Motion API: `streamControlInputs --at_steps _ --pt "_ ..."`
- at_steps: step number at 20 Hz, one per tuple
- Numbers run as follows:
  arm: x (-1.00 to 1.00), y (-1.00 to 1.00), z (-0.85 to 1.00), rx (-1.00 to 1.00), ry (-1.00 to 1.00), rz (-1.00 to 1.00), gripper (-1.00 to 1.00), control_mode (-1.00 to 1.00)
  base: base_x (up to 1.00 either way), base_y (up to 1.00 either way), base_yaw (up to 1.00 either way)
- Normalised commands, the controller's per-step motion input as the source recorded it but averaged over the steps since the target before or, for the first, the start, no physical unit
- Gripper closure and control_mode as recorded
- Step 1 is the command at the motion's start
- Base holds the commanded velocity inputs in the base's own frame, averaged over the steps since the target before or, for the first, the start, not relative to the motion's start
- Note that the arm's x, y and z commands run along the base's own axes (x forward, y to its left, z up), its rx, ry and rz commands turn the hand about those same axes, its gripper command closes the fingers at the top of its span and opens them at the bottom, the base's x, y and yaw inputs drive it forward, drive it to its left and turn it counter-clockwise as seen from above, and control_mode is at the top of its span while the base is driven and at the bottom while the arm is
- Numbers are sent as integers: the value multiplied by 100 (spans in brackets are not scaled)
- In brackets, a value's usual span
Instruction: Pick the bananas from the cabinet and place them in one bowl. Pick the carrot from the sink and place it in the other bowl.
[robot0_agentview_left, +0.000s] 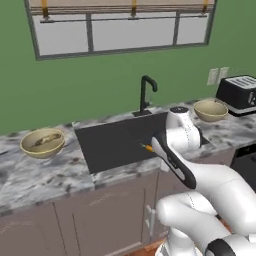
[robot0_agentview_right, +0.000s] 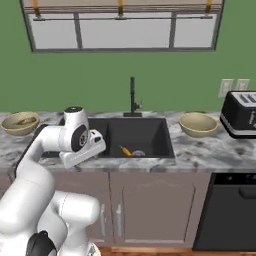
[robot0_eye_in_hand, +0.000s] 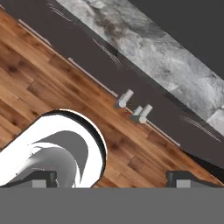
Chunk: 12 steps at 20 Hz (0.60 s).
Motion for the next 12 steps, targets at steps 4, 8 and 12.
streamControlInputs --at_steps 4,8,12 --pt "0 0 0 0 0 0 -100 100 56 -78 -2" --pt "0 0 0 0 0 0 -100 100 46 -73 -1" --pt "0 0 0 0 0 0 -100 100 7 -28 0"
